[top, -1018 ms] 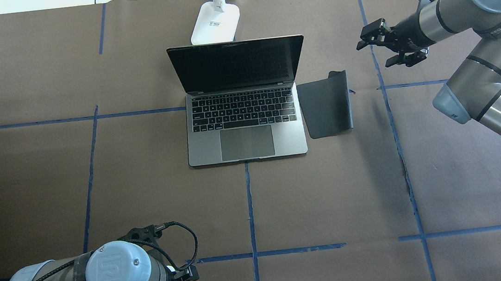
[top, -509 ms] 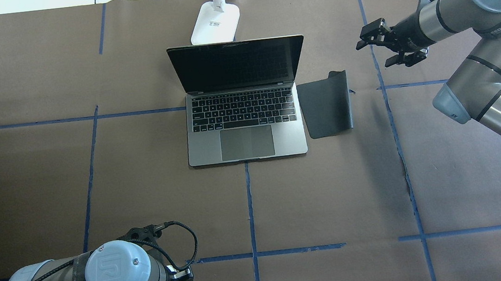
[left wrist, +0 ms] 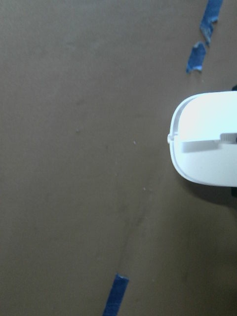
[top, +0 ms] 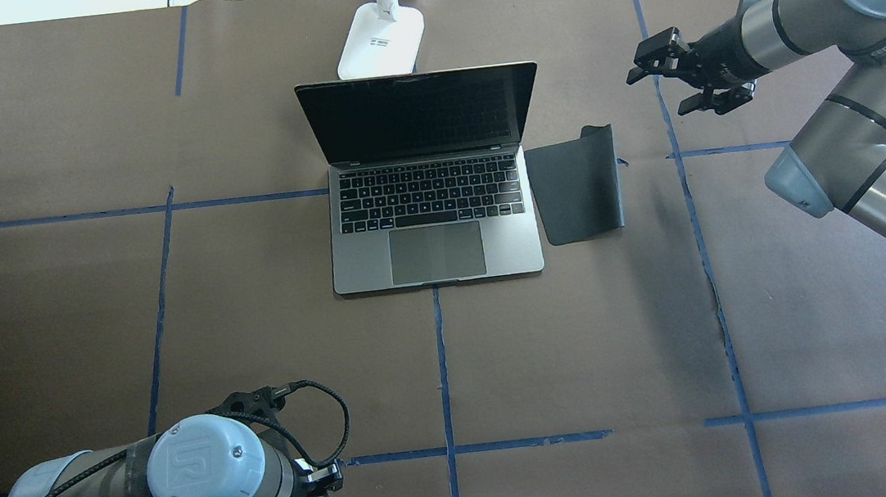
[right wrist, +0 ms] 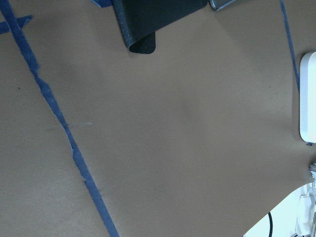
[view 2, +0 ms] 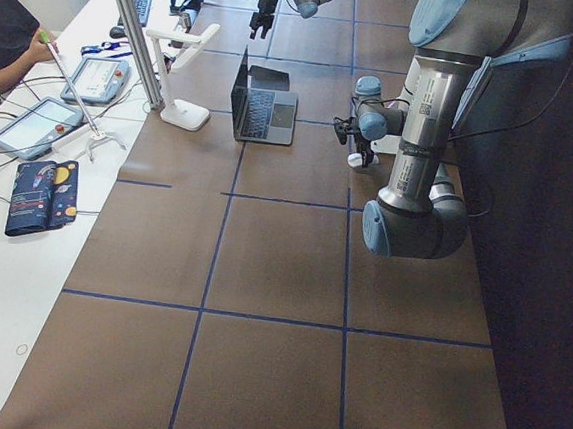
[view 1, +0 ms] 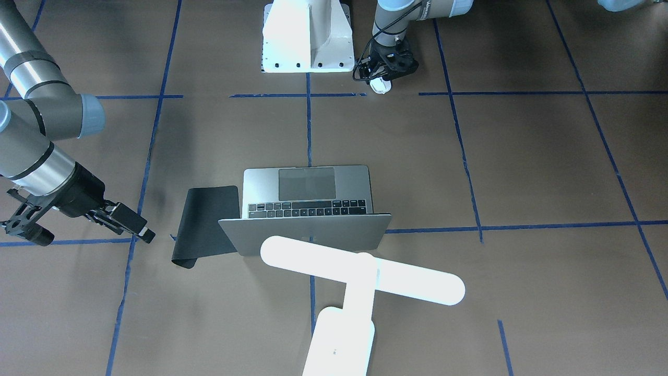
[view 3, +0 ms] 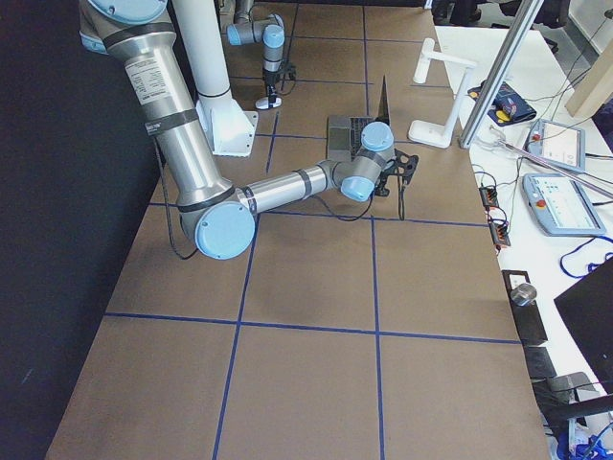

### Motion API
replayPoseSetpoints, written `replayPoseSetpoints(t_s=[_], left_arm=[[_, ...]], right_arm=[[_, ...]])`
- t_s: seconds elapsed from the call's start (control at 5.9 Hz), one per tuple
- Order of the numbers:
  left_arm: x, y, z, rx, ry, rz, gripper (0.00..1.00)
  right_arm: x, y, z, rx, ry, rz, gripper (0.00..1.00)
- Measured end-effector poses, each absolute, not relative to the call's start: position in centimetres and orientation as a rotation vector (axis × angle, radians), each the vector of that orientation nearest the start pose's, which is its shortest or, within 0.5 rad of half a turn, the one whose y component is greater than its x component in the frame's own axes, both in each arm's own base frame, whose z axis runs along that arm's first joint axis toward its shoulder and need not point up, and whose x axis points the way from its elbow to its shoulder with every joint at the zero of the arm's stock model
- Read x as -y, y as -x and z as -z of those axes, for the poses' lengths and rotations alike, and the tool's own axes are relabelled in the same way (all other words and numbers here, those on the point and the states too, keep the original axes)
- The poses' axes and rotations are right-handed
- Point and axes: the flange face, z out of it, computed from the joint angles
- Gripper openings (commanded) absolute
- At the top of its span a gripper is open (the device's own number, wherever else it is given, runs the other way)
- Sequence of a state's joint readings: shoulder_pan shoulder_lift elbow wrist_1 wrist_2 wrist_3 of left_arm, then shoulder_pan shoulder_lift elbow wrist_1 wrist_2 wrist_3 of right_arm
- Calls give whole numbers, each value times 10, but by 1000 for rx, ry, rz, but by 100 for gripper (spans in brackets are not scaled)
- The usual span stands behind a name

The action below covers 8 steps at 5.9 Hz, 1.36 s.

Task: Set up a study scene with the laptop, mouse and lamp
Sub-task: 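Grasp the white mouse with the left gripper, then carry the white mouse with the left gripper onto the black mousepad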

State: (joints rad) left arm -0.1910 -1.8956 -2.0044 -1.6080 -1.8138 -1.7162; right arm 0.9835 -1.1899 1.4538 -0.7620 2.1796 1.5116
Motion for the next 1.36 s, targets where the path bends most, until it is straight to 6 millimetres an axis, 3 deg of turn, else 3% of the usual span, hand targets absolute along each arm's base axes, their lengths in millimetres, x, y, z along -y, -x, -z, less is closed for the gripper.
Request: replayPoseSetpoints(t_s=[0.34,0.68,1.02,1.36], left_arm=[[254,-530,-234,-892,94,96,2],[291,-542,-199,-927,-19,-25,2],[344,-582,-160,-925,-98,-78,2],[403,-631,-109,-937,-142,-56,2]], right_arm=[[593,287,-407,1183,-52,-506,100],[597,265,-413,1184,-52,-526,100],[599,236,-427,1182,-42,-532,100],[593,224,-448,1159,-53,-511,100]])
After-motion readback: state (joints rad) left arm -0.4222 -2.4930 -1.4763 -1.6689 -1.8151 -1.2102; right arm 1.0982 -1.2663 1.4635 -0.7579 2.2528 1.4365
